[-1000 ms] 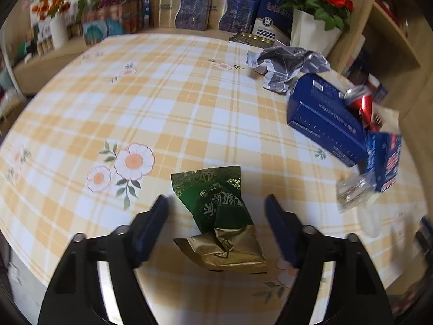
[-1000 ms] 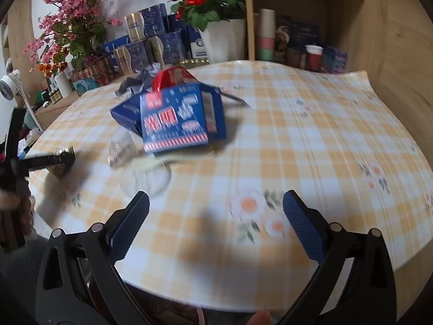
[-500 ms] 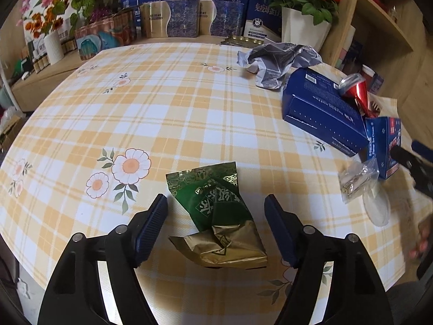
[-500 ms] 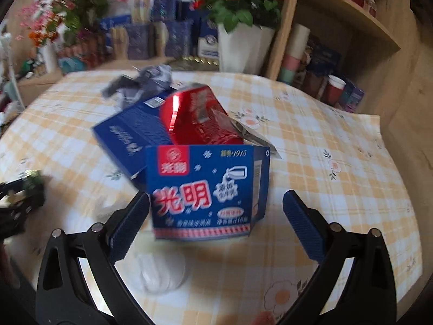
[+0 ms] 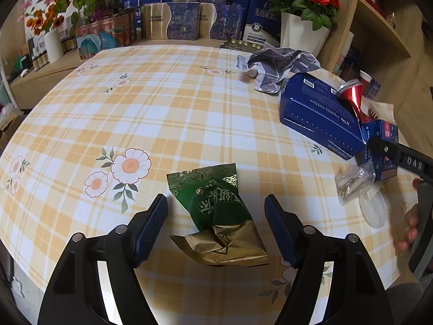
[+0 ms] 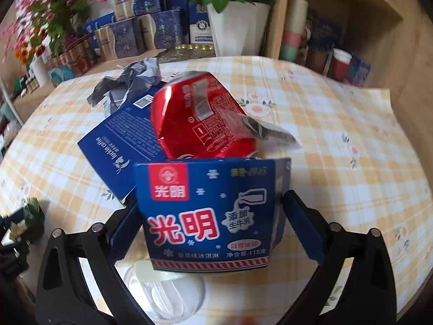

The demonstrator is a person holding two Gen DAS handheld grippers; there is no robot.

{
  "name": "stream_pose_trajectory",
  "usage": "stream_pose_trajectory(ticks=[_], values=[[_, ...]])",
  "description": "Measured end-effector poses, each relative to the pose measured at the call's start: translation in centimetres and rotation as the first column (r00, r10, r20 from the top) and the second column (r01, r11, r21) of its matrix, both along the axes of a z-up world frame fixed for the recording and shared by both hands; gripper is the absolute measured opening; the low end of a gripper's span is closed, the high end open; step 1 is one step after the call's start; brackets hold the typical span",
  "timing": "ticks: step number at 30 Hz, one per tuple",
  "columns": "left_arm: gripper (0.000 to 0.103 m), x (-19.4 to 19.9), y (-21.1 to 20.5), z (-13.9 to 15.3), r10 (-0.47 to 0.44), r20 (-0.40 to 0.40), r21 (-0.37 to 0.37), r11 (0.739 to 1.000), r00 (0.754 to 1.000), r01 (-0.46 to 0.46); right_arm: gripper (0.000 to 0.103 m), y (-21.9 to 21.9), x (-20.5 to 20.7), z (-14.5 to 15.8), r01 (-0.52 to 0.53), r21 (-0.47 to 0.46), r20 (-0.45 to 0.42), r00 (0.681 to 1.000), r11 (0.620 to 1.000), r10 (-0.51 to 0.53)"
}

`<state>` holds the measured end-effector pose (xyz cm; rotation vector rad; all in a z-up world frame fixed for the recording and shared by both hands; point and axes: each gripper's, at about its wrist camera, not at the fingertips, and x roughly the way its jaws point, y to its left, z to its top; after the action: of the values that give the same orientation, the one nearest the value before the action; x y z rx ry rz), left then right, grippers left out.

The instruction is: Collect trash

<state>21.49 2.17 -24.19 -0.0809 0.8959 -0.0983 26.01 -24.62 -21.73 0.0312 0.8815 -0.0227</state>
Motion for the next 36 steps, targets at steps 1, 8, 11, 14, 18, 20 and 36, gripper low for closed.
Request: stream_pose_trajectory(ticks=[1, 8, 11, 14, 18, 20, 36], values=[[0.071, 0.0, 0.1, 0.0, -0.003, 0.003, -0.005, 1.0, 1.0, 0.003, 0.089, -0.2, 0.0, 0.0, 0.004, 0.024, -0.002, 1.0, 1.0, -0.004], [0.038, 0.1, 2.5, 0.4, -0.01, -0.035, -0.167, 0.986, 0.999, 0.004, 0.082, -0.2, -2.3, 2.3, -0.082, 0.093, 0.105, 0.992, 0.992, 0.072], [0.032, -0.4, 2.5, 0.9, -0.019, -0.025, -0.17, 0.985, 1.0, 0.014, 0.082, 0.1, -3.7, 3.7, -0.106, 0.086, 0.148, 0.985, 0.991, 0.092], [0.031, -1.1, 2.2, 1.6, -0.041, -0.009, -0.17, 0.985, 0.999, 0.039, 0.082, 0.2, -5.0, 4.8, -0.118, 0.092, 0.173, 0.98, 0.989, 0.101], [0.031, -2.2, 1.8, 2.9, -0.065, 0.025, -0.165, 0.984, 0.998, 0.069, 0.082, 0.2, -6.7, 5.6, -0.122, 0.097, 0.181, 0.978, 0.988, 0.103], [0.031, -2.9, 1.7, 3.6, -0.079, 0.04, -0.164, 0.983, 0.996, 0.084, 0.082, 0.2, -7.6, 5.8, -0.125, 0.097, 0.183, 0.977, 0.987, 0.106], [0.031, -10.0, 0.2, 6.9, -0.176, 0.097, -0.117, 0.975, 0.98, 0.187, 0.082, 0.0, -17.7, 7.1, -0.179, 0.099, 0.216, 0.964, 0.979, 0.154]])
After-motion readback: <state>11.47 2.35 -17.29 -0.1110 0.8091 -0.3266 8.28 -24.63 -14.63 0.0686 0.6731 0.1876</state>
